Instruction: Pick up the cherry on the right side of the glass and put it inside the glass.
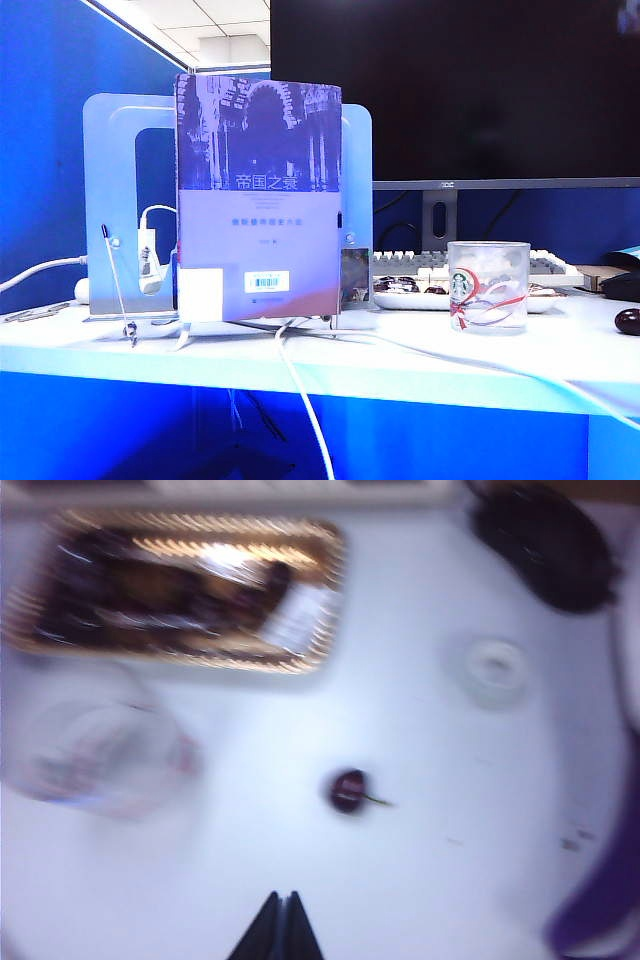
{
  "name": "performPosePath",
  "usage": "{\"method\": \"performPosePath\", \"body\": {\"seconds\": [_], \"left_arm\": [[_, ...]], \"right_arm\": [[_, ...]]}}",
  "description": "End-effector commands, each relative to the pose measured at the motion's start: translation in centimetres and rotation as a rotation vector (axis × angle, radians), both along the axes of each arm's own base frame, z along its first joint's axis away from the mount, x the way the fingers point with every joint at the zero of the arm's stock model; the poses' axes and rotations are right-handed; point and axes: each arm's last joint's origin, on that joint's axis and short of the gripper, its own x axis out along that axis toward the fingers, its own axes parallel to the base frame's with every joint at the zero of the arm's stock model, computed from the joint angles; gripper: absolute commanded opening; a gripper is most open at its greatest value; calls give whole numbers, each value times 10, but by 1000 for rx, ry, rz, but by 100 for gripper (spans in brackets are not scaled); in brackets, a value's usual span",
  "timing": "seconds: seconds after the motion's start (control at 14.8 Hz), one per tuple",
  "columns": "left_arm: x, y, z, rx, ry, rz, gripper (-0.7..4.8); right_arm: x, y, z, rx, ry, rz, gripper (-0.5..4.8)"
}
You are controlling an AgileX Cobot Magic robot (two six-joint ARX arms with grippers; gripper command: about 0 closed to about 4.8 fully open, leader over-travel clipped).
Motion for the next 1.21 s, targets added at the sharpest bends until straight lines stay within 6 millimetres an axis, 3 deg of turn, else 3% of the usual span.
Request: {"method": "performPosePath", "body": {"seconds": [0.07, 0.2, 0.27, 0.34, 0.4, 1.21], "left_arm": [[0, 0, -1, -3, 10, -4, 53], [0, 0, -1, -3, 10, -4, 53], [0, 0, -1, -3, 10, -4, 53], [0, 0, -1, -3, 10, -4, 53], [0, 0, -1, -3, 10, -4, 53], [0, 0, -1, -3, 10, -3, 53]], "right_arm": [[29, -2, -20, -36, 103, 12, -1], [43, -2, -40, -31, 184, 13, -1], [51, -3, -52, -29, 230, 16, 36], [59, -3, -65, -18, 270, 25, 345], [64, -3, -72, -11, 289, 28, 479], [118, -7, -114, -45, 335, -4, 479]]}}
